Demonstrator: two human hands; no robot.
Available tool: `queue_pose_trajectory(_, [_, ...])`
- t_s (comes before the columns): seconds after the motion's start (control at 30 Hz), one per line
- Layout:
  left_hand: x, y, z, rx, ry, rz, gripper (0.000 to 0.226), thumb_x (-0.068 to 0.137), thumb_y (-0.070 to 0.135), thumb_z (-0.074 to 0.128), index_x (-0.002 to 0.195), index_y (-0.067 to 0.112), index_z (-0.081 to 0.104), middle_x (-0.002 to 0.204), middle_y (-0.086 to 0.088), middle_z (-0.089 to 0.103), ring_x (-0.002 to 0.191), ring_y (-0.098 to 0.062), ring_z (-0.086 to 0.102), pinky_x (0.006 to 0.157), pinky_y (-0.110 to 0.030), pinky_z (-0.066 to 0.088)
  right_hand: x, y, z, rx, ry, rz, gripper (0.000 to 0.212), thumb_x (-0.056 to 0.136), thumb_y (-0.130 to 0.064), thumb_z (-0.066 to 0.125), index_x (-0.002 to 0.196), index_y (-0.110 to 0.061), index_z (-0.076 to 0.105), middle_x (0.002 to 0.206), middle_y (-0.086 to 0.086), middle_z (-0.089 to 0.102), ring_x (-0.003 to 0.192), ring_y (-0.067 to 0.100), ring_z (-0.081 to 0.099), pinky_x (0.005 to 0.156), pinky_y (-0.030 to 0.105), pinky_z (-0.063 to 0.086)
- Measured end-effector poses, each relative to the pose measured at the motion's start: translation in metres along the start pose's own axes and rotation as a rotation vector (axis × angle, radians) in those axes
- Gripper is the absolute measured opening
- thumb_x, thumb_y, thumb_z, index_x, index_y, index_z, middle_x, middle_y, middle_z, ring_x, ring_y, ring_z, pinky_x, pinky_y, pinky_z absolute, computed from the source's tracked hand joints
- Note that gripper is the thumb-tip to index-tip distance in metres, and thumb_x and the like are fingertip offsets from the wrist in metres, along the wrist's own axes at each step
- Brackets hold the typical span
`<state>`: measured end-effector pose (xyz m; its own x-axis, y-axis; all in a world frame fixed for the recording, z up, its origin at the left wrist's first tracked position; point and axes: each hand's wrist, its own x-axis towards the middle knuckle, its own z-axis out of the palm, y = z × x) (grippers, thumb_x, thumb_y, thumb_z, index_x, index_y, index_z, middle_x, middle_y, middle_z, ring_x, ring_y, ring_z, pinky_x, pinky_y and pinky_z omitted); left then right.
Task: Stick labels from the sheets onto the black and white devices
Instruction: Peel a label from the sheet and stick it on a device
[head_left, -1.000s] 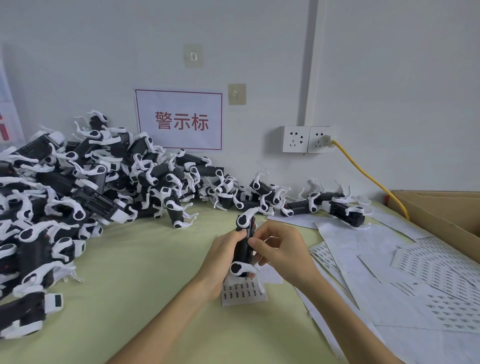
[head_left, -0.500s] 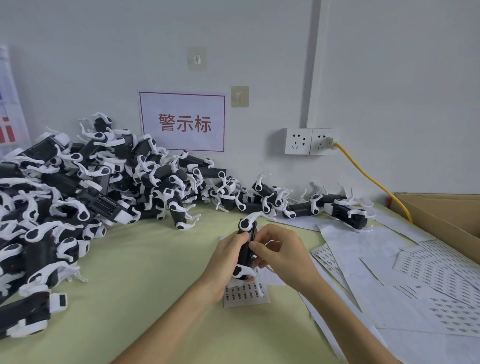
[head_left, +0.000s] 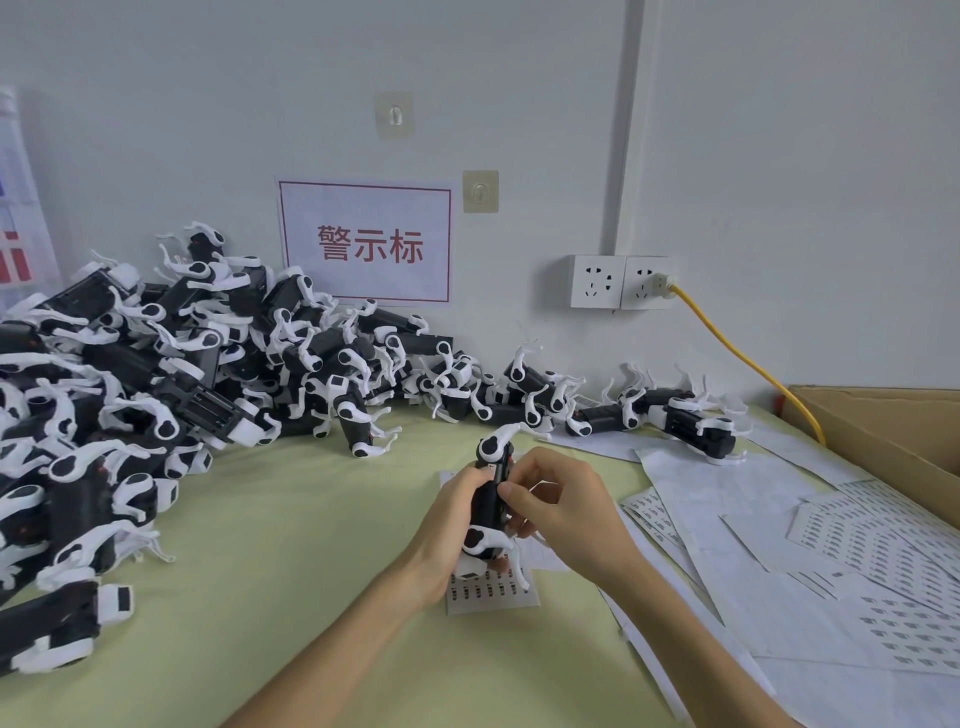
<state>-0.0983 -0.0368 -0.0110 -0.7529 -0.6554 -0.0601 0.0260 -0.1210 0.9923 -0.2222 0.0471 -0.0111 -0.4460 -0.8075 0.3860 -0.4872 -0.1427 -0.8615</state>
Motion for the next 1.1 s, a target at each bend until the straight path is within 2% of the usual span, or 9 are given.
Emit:
queue_pose_trajectory(0.1, [0.002, -0.002, 0.001, 0.077, 0.045, 0.092, 0.041, 0.108, 0.038, 0.042, 0.084, 0.032, 0.074, 0.076, -0.003, 0.073, 0.062, -0.014, 0.069, 0.049, -0.020, 0.050, 0.000, 0.000, 0.000, -0.019, -0.003, -0.011, 0.015, 0.092, -0.009, 0.070, 0.080, -0.015, 0.065, 0.070, 0.001, 0.070, 0.060, 0.021, 0.071, 0.059, 0.030, 0.057])
queue_pose_trajectory(0.23, [0.004, -0.005, 0.001, 0.044, 0.062, 0.105, 0.032, 0.108, 0.031, 0.042, 0.097, 0.017, 0.068, 0.072, -0.003, 0.071, 0.065, -0.017, 0.069, 0.056, -0.024, 0.052, -0.001, 0.001, 0.001, -0.036, -0.006, -0.009, 0.015, 0.091, -0.008, 0.070, 0.079, -0.015, 0.065, 0.069, 0.001, 0.070, 0.060, 0.020, 0.070, 0.061, 0.032, 0.058])
queue_pose_trajectory(0.4, [0.006, -0.007, 0.003, 0.051, 0.113, 0.094, 0.031, 0.109, 0.032, 0.037, 0.111, 0.024, 0.067, 0.080, -0.002, 0.076, 0.071, -0.015, 0.073, 0.057, -0.030, 0.054, -0.002, 0.000, 0.002, -0.054, -0.009, -0.013, 0.016, 0.090, -0.010, 0.071, 0.077, -0.018, 0.065, 0.067, -0.002, 0.070, 0.059, 0.011, 0.066, 0.059, 0.022, 0.051])
queue_pose_trajectory(0.5, [0.005, -0.006, 0.002, 0.027, 0.090, 0.069, 0.035, 0.107, 0.027, 0.033, 0.108, 0.018, 0.066, 0.072, -0.005, 0.074, 0.062, -0.017, 0.071, 0.048, -0.029, 0.053, -0.002, -0.001, 0.002, -0.045, -0.005, -0.019, 0.016, 0.090, -0.010, 0.071, 0.077, -0.018, 0.065, 0.068, -0.003, 0.069, 0.059, 0.009, 0.065, 0.059, 0.020, 0.049])
queue_pose_trajectory(0.63, [0.005, -0.008, 0.000, -0.032, 0.028, 0.029, 0.037, 0.101, 0.028, 0.032, 0.098, 0.011, 0.066, 0.071, -0.012, 0.070, 0.057, -0.021, 0.065, 0.050, -0.030, 0.050, -0.002, -0.002, 0.003, -0.053, 0.014, -0.032, 0.016, 0.090, -0.010, 0.072, 0.077, -0.018, 0.065, 0.070, -0.007, 0.068, 0.060, 0.006, 0.060, 0.058, 0.017, 0.045])
queue_pose_trajectory(0.8, [0.010, -0.008, -0.001, 0.017, 0.062, 0.115, 0.035, 0.107, 0.045, 0.042, 0.108, 0.020, 0.067, 0.085, -0.010, 0.069, 0.075, -0.023, 0.070, 0.063, -0.036, 0.055, -0.005, -0.009, 0.001, 0.057, 0.035, -0.044, 0.013, 0.090, -0.003, 0.068, 0.079, -0.008, 0.066, 0.067, 0.006, 0.069, 0.056, 0.013, 0.065, 0.055, 0.020, 0.049])
queue_pose_trajectory(0.9, [0.009, -0.008, -0.001, 0.050, 0.049, 0.124, 0.032, 0.107, 0.045, 0.045, 0.101, 0.026, 0.070, 0.085, -0.008, 0.066, 0.077, -0.027, 0.067, 0.058, -0.035, 0.052, -0.006, -0.012, -0.001, 0.092, 0.133, -0.096, 0.015, 0.091, -0.004, 0.069, 0.078, -0.011, 0.066, 0.065, 0.006, 0.068, 0.057, 0.016, 0.062, 0.057, 0.028, 0.052])
queue_pose_trajectory(1.03, [0.009, -0.009, 0.001, 0.030, 0.073, 0.072, 0.031, 0.107, 0.038, 0.042, 0.106, 0.016, 0.063, 0.077, -0.002, 0.064, 0.079, -0.030, 0.067, 0.055, -0.033, 0.049, -0.004, -0.013, -0.010, 0.144, 0.343, -0.144, 0.019, 0.091, -0.004, 0.069, 0.075, -0.012, 0.063, 0.063, 0.006, 0.064, 0.058, 0.017, 0.058, 0.055, 0.027, 0.049])
queue_pose_trajectory(1.1, [0.011, -0.009, -0.001, 0.024, 0.079, 0.050, 0.030, 0.106, 0.033, 0.041, 0.106, 0.011, 0.061, 0.077, -0.003, 0.065, 0.072, -0.029, 0.064, 0.055, -0.033, 0.049, -0.002, -0.011, -0.015, 0.123, 0.424, -0.114, 0.017, 0.091, -0.008, 0.068, 0.077, -0.016, 0.064, 0.069, 0.003, 0.065, 0.065, 0.017, 0.060, 0.060, 0.030, 0.050])
